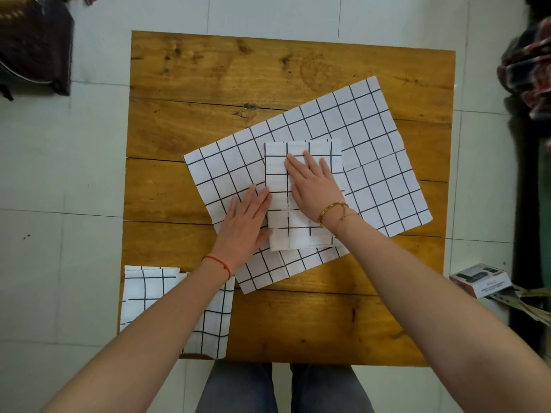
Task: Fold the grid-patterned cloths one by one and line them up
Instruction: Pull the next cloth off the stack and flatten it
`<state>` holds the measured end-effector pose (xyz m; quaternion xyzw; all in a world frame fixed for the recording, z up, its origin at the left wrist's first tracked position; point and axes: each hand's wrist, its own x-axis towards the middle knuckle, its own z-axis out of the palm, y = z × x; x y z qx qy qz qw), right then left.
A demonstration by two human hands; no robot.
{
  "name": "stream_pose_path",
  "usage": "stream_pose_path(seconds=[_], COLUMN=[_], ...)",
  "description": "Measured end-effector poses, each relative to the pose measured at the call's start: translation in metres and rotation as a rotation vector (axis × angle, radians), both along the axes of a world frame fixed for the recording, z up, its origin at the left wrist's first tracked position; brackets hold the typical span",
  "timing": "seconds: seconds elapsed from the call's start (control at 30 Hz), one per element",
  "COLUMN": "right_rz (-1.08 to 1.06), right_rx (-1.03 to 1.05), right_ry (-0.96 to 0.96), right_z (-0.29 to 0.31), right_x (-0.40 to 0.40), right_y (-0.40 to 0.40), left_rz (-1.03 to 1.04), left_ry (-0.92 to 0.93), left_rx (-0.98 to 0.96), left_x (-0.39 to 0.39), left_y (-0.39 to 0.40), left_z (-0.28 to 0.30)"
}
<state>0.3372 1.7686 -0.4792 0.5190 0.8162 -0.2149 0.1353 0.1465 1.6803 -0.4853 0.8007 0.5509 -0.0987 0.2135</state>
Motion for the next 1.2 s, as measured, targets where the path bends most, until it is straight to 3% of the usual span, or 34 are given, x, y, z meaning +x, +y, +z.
stream_pose_path(seconds=[0.33,0.57,0.67,0.77,0.83,0.93,1.03,1.2], right_rz=[-0.022,-0.012,-0.012,-0.078,-0.235,-0.662,-0.992,-1.152], right_rx=[-0.034,0.001,0.029,0.1,0.213,0.297,0.202,-0.026], right_ry=[-0.038,-0.034,0.043,0.241,0.341,0.377,0.322,0.332], right_z=[0.006,0.001,0.0,0.005,0.008,0.014,0.011,0.003], right_x=[-0.009,-0.007,-0.004,0.007,0.018,0.037,0.052,0.058], right_y=[-0.004,-0.004,-0.004,-0.005,-0.008,-0.014,-0.019,-0.026], left_rz=[-0.176,-0.28,-0.092,0.208,0.392,0.672,0.852,0.971], left_ry=[0.03,0.091,-0.067,-0.221,-0.269,-0.382,-0.407,-0.398], left_rx=[0.009,0.068,0.146,0.16,0.137,0.024,-0.084,-0.174], left_x=[-0.017,-0.012,-0.007,-0.001,0.005,0.018,0.03,0.042], left_y=[-0.08,-0.081,-0.067,-0.037,-0.013,0.017,0.033,0.036], left_z=[0.006,0.011,0.018,0.027,0.028,0.027,0.018,0.009])
